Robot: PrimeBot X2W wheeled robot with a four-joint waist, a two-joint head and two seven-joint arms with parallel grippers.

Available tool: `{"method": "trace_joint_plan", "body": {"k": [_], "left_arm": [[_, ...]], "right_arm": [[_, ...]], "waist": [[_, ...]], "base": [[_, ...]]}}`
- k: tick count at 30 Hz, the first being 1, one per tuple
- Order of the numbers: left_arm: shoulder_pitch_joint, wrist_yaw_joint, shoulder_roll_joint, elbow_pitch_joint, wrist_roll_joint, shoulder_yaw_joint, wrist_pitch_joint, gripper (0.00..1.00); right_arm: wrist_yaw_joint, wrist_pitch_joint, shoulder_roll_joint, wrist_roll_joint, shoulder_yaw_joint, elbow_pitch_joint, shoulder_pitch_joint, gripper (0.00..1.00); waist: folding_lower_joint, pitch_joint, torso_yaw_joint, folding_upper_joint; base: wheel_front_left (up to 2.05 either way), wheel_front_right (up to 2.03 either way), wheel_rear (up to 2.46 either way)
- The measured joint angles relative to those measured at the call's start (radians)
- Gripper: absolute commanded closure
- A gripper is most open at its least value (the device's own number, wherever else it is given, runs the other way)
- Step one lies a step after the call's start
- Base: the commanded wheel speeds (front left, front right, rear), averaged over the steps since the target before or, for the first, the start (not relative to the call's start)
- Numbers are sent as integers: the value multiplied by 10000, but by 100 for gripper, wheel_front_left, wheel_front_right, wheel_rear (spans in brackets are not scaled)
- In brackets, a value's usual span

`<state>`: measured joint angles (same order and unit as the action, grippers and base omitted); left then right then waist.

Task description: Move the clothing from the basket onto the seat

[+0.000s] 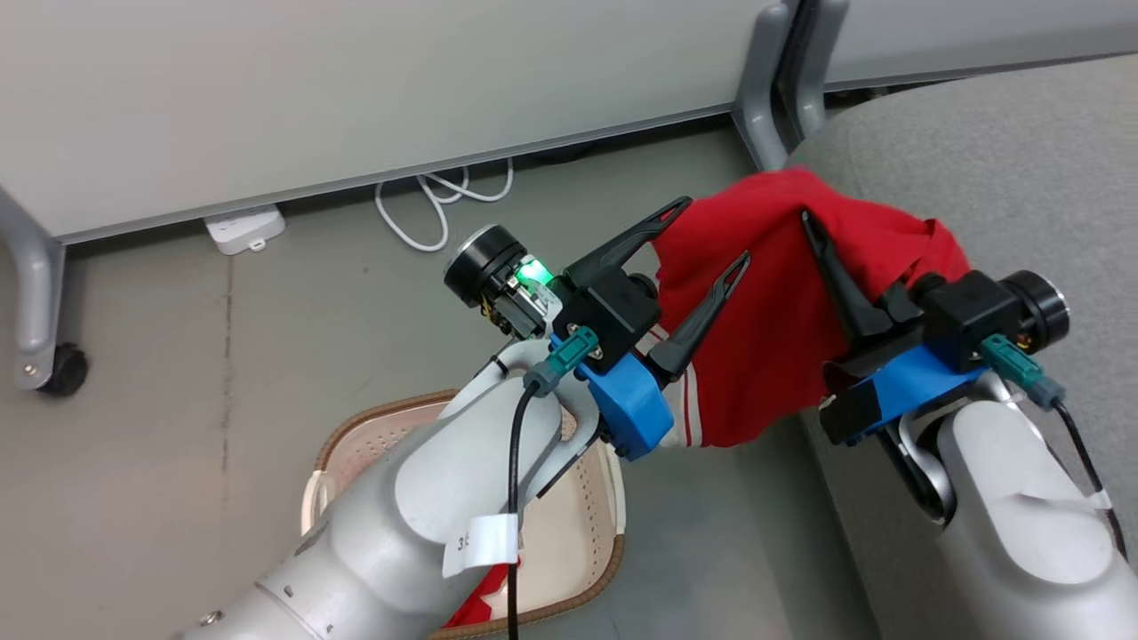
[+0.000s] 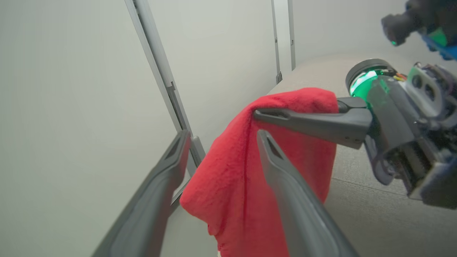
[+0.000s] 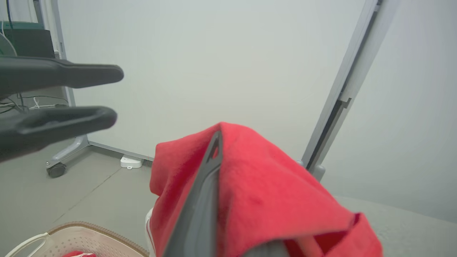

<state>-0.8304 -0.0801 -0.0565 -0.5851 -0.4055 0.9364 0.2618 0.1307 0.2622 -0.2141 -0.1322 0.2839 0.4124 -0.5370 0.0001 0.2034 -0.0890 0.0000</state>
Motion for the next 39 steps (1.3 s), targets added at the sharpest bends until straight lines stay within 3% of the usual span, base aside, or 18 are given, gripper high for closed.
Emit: {"method": "trace_joint_plan", "body": {"k": [13,20,31,39], "left_arm": [[279,-184,42,100,196,453,0,0],[300,-236,56,117,213,669,0,0],[365,-265,58,107,255,832,0,0],[344,-253,61,261,314,798,2,0]], "right_arm": [[0,0,-336,176,-1799,-1152,1051,100],[0,0,-73,213,-2713,-1569,1792,100],[0,0,341,257,-3296,-1778,2441,100],[0,0,232,345,-3423,-2023,2079,100]], "waist": [[0,371,-1576,0],[0,576,-2194,0],[0,777,-2604,0],[-1,926,-2625,0]], "base": [[0,0,0],[0,0,0],[0,0,0],[0,0,0]]}}
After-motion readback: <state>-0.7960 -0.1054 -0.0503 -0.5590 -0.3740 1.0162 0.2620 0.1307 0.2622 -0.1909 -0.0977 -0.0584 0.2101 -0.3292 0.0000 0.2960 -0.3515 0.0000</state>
